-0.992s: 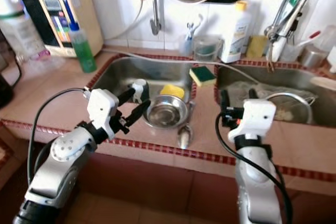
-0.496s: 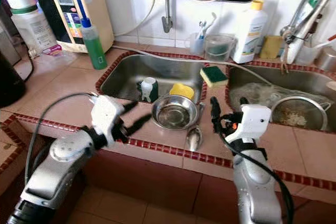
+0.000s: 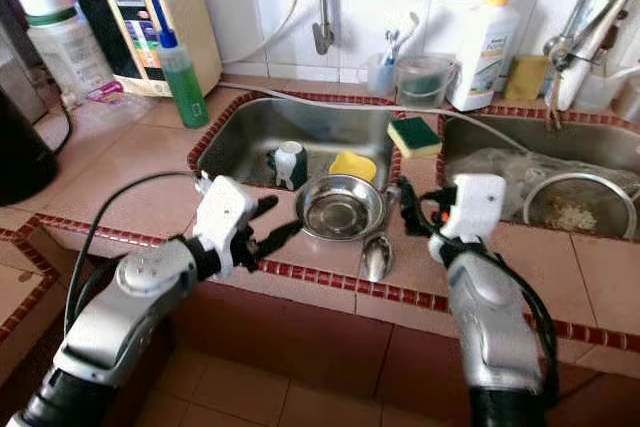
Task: Kitchen organization
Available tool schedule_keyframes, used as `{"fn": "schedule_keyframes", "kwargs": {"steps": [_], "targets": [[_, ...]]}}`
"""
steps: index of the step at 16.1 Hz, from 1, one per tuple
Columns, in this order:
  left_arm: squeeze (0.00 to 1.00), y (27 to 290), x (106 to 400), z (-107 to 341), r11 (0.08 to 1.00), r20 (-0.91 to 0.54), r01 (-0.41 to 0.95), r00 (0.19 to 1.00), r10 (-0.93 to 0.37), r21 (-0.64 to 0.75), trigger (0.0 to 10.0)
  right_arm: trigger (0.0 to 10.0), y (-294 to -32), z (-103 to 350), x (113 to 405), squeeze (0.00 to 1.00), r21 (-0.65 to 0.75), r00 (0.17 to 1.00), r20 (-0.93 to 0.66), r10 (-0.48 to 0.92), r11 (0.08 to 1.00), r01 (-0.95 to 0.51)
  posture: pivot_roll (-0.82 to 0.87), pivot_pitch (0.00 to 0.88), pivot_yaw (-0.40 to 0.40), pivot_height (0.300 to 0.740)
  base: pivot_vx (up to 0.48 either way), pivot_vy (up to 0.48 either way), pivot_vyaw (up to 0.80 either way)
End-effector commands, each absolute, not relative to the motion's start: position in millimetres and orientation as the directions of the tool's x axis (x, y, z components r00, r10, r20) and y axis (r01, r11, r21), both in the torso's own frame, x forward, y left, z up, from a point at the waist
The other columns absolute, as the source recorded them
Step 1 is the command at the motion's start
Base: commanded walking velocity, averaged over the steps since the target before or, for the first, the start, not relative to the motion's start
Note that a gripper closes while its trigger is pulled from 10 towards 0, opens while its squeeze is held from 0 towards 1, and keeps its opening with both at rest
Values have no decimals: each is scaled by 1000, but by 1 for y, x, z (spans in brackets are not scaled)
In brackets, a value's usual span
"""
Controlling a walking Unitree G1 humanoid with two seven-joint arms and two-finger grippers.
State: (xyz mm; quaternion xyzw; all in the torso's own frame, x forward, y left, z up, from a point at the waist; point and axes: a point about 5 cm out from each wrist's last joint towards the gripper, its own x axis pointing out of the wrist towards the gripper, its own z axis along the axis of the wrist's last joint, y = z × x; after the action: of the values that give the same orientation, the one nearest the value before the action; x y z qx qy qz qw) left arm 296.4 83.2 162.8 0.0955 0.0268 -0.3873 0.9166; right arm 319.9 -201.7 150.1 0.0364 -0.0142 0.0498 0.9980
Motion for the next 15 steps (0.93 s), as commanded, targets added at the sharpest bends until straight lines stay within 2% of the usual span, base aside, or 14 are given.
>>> {"fn": "schedule_keyframes", "kwargs": {"steps": [1,10,15], "targets": [[0,86,299,167,696,-128,701,713,-689,159,10000,10000,-199,151,325,0,73,992,19,125,989,-126,-217,77,82,740,0,0,0],[0,82,299,176,698,-114,694,718,-686,174,10000,10000,-180,162,370,0,92,968,-24,250,965,-246,-179,99,56,740,0,0,0],[0,81,296,176,699,-113,694,719,-686,175,10000,9765,-168,161,380,0,118,942,-67,328,940,-319,-166,103,40,740,0,0,0]]}}
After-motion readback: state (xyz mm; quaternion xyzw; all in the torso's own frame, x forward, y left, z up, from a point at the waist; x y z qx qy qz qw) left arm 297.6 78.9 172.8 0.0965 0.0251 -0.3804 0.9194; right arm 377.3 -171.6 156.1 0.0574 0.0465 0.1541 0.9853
